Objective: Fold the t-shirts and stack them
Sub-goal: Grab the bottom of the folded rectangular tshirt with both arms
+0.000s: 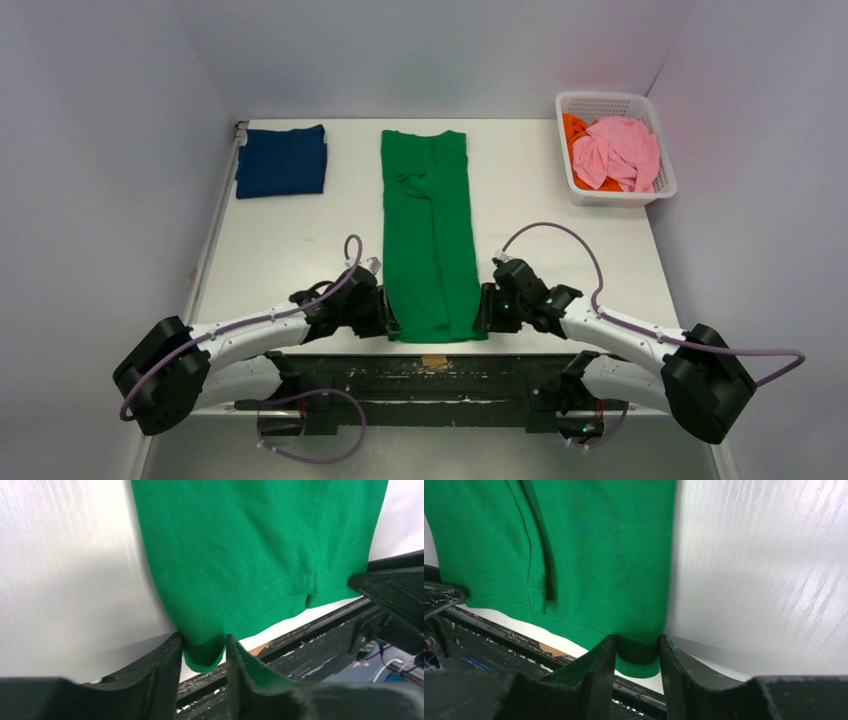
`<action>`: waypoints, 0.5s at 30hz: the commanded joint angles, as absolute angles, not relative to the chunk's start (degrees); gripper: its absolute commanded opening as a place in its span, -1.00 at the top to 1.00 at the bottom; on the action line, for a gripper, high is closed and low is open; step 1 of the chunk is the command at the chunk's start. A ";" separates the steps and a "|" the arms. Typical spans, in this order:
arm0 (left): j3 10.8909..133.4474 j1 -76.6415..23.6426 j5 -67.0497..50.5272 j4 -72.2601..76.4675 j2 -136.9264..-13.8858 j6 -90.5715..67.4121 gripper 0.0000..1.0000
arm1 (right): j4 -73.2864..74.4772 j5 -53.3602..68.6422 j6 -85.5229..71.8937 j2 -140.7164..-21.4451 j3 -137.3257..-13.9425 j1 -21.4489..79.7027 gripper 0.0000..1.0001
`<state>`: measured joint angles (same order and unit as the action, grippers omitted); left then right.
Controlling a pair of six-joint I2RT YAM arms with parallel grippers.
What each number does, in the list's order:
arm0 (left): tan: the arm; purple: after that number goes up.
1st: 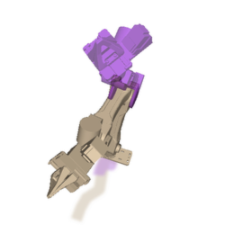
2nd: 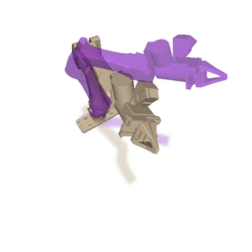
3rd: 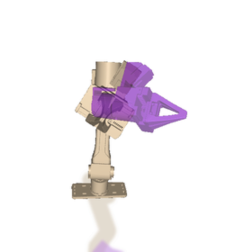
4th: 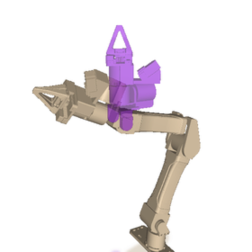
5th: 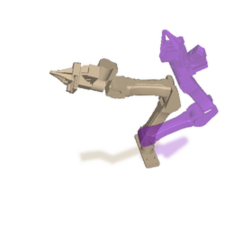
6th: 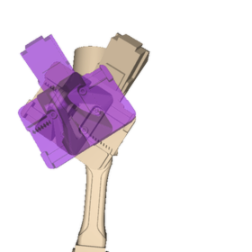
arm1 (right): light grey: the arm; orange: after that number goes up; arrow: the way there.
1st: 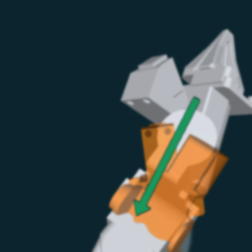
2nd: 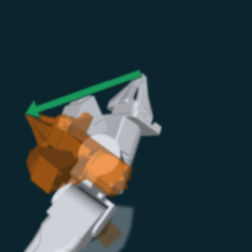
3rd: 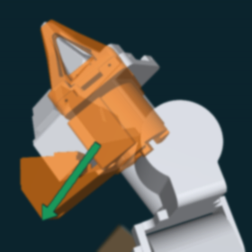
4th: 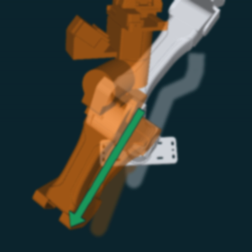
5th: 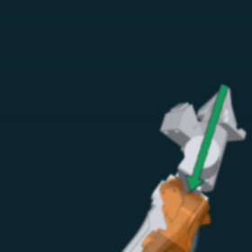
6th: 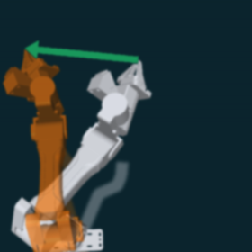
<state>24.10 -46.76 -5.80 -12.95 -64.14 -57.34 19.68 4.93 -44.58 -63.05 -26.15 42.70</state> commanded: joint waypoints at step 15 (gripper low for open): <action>29.27 -48.26 -7.80 -18.27 -60.30 -54.61 1.00 | 18.98 9.01 -44.55 -60.01 -28.82 42.71 1.00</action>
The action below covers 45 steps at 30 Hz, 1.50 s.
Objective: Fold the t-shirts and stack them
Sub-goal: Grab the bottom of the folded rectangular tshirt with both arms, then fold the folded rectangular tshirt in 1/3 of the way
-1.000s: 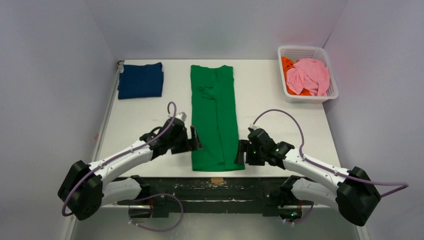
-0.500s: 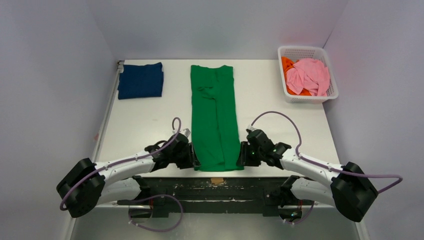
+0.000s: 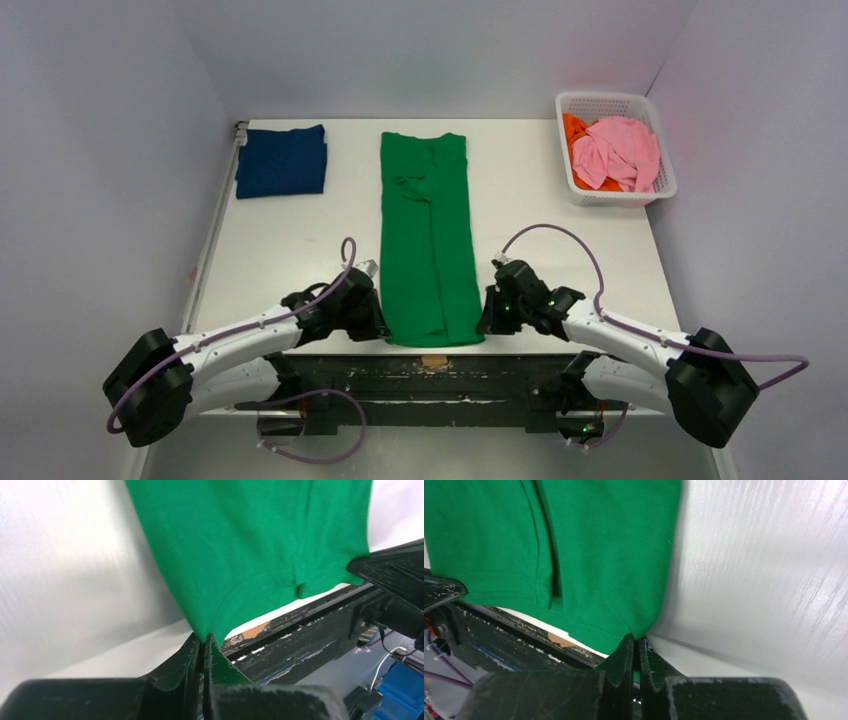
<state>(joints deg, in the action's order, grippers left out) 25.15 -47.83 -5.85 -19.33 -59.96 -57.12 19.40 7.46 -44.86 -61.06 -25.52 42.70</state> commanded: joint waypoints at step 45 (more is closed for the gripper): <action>84.52 -16.96 -15.38 -28.30 -111.04 -38.86 1.00 | 9.51 12.13 -35.77 -107.82 -77.30 20.20 1.00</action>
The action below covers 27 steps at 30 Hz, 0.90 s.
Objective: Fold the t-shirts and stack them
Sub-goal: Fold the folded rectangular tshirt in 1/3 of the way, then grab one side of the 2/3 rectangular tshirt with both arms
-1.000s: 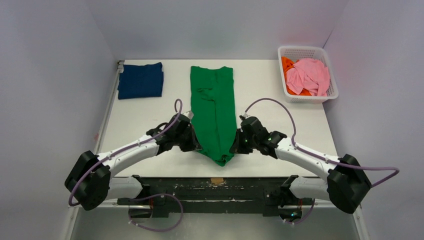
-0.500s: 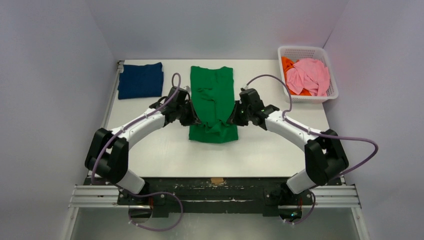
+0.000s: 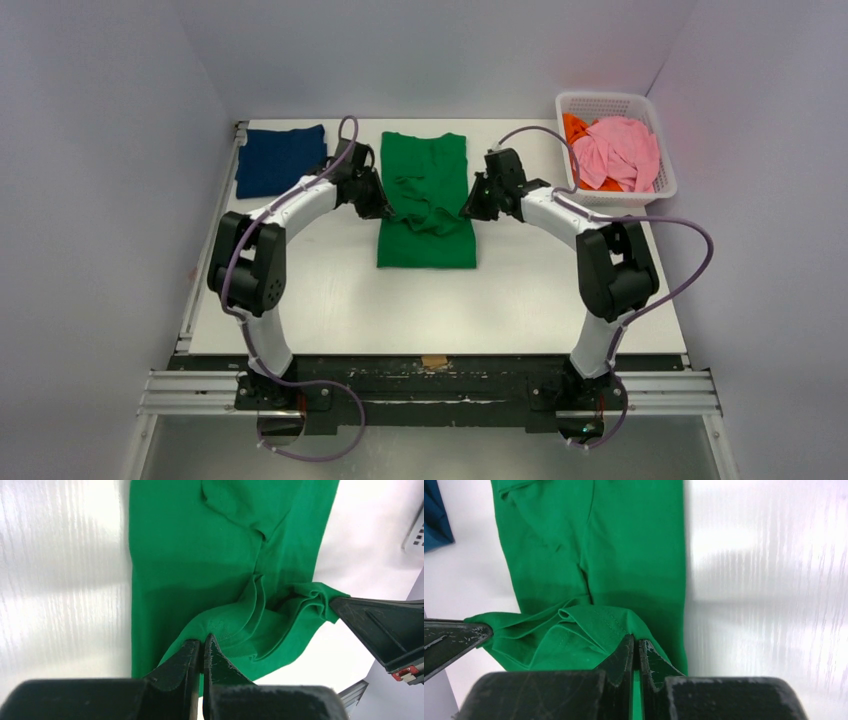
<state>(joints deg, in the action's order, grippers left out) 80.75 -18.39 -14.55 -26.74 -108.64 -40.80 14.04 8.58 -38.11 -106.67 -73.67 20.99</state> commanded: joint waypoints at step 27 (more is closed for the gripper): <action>59.49 -14.65 -21.31 -16.30 -97.47 -40.07 -0.88 | 6.76 13.62 -34.92 -100.20 -60.91 18.25 -0.16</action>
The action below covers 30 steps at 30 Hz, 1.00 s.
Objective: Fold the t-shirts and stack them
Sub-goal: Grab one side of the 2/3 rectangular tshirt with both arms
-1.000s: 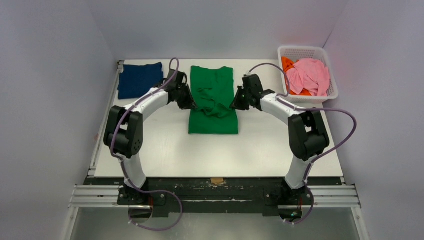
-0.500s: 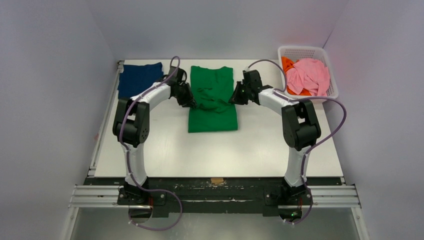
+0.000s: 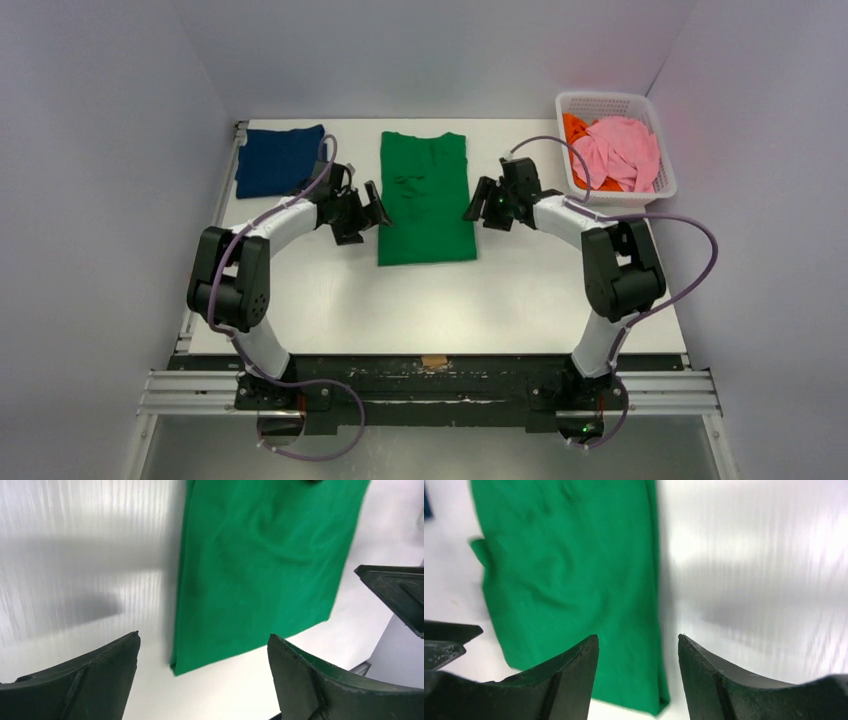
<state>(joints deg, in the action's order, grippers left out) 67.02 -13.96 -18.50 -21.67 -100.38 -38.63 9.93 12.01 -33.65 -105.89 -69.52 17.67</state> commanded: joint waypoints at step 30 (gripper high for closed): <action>39.24 -23.15 -19.70 -11.63 -84.94 -43.37 1.00 | 9.23 13.18 -37.89 -83.98 -42.10 28.23 1.00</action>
